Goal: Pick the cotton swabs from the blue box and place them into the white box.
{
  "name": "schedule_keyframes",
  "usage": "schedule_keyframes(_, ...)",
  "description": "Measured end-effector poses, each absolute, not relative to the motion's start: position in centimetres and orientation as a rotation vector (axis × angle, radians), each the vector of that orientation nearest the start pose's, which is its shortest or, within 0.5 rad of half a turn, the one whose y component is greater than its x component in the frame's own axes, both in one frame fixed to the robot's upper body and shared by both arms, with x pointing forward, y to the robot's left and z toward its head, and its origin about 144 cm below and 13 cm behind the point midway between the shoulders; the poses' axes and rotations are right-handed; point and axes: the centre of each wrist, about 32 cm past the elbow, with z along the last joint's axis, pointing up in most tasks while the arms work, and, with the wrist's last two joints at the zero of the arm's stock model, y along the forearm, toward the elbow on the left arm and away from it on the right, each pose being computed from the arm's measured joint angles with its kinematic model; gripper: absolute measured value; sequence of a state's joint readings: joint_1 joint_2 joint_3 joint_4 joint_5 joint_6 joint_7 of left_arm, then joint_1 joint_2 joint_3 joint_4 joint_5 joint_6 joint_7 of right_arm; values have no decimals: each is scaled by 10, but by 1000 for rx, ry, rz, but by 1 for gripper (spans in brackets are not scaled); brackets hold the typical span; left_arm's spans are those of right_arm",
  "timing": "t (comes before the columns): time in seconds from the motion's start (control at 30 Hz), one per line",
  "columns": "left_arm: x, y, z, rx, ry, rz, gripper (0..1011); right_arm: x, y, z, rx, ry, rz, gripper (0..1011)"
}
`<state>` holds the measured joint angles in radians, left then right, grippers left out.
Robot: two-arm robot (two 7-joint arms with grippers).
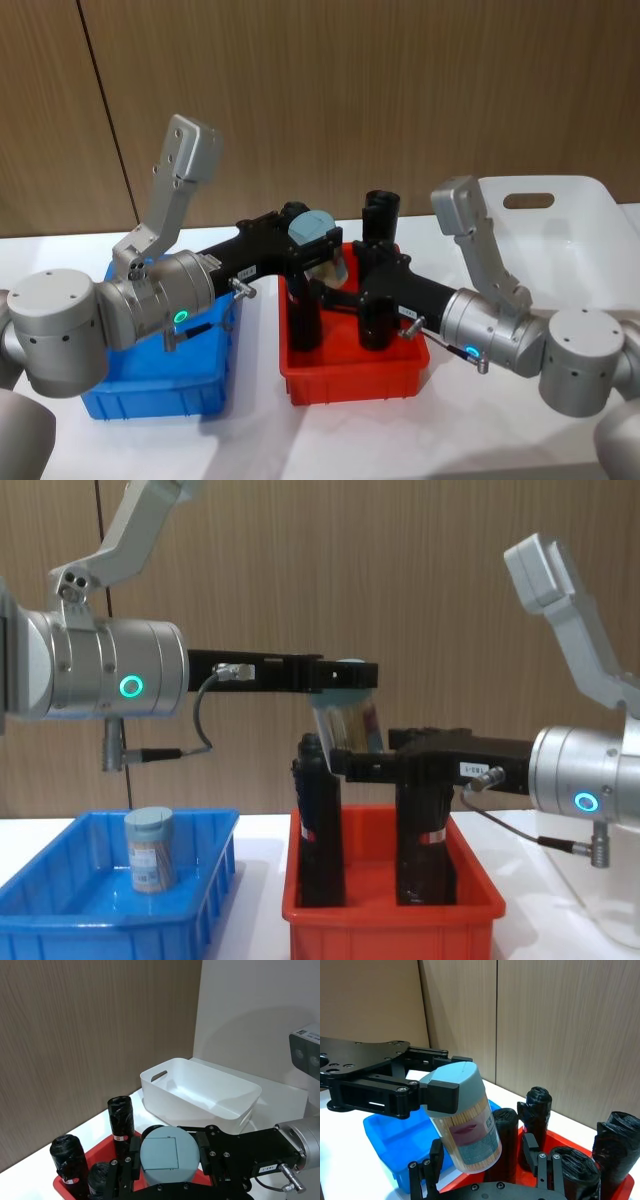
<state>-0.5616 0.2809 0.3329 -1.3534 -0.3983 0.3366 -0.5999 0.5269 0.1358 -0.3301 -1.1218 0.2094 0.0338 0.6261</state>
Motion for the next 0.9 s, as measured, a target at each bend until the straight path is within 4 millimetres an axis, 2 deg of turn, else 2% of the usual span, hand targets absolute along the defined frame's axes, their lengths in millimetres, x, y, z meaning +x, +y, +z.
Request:
schedule_keyframes(0.47,590,229,1275,72,65,719,671,597,-187,1194,-53,-31,-693,996)
schedule_keyframes(0.53,590,229,1275,72,65,719,670,598,-186,1195,-49,-32,-691,931)
schedule_keyframes(0.67,590,229,1275,72,65,719,671,598,-186,1195,-47,-33,-686,870)
schedule_keyframes(0.77,590,229,1275,72,66,719,671,598,-185,1195,-44,-34,-682,752)
schedule_keyframes(0.9,590,229,1275,72,65,719,671,598,-184,1195,-41,-34,-678,687)
